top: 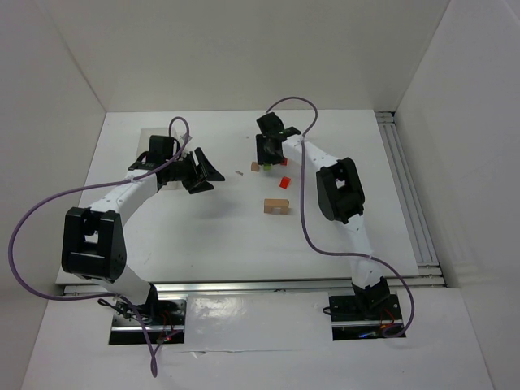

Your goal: Build the wood block tower

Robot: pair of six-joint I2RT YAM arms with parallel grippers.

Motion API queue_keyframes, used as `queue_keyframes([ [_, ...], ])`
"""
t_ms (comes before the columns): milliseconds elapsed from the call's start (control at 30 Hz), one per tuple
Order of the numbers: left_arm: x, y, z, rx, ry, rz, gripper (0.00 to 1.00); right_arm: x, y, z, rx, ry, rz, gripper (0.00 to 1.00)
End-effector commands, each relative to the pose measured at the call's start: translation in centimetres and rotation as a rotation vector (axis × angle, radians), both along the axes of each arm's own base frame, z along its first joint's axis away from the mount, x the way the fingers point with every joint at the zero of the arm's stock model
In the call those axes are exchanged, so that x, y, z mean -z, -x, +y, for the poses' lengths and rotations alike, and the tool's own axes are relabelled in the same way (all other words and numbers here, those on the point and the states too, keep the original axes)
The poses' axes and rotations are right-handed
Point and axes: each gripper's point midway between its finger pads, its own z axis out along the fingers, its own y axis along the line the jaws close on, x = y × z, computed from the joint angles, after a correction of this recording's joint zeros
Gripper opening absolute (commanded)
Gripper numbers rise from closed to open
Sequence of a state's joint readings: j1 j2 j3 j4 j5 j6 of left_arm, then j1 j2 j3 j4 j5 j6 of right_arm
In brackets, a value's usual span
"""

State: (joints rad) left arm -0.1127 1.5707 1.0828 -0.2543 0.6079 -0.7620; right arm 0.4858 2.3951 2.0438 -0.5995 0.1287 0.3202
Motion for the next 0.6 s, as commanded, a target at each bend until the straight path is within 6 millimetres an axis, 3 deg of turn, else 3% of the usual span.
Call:
queue_keyframes([
  [0, -1.7, -0.4, 0.0, 0.017, 0.013, -0.066, 0.7, -0.5, -0.4, -0.1, 0.008, 0.016, -0.02, 0.53],
  [100, -1.8, -0.3, -0.2, 0.023, 0.019, -0.065, 0.69, -0.1, 0.0, 0.1, 0.006, 0.03, -0.015, 0.42],
  [133, -1.5, -0.2, -0.1, 0.023, 0.018, -0.056, 0.69, -0.8, -0.3, 0.2, 0.007, 0.02, -0.034, 0.35],
  [267, -1.5, -0.2, -0.1, 0.023, 0.018, -0.056, 0.69, -2.0, -0.5, 0.1, 0.012, 0.017, -0.055, 0.23],
  [433, -1.5, 0.1, -0.1, 0.023, 0.018, -0.058, 0.69, -7.9, -0.9, 0.3, 0.015, -0.037, -0.153, 0.22],
  [467, -1.5, 0.1, -0.1, 0.023, 0.018, -0.058, 0.69, -10.9, -0.8, 0.3, 0.016, -0.063, -0.199, 0.22],
  [500, -1.5, 0.1, -0.1, 0.023, 0.018, -0.058, 0.69, -11.6, -0.3, 0.0, 0.016, -0.066, -0.205, 0.22],
  [533, -1.5, 0.1, -0.1, 0.028, 0.014, -0.064, 0.69, -14.8, 0.4, -0.3, 0.017, -0.091, -0.249, 0.22],
  [567, -1.5, 0.1, -0.1, 0.029, 0.014, -0.064, 0.69, -14.1, 1.5, -1.1, 0.022, -0.071, -0.227, 0.22],
])
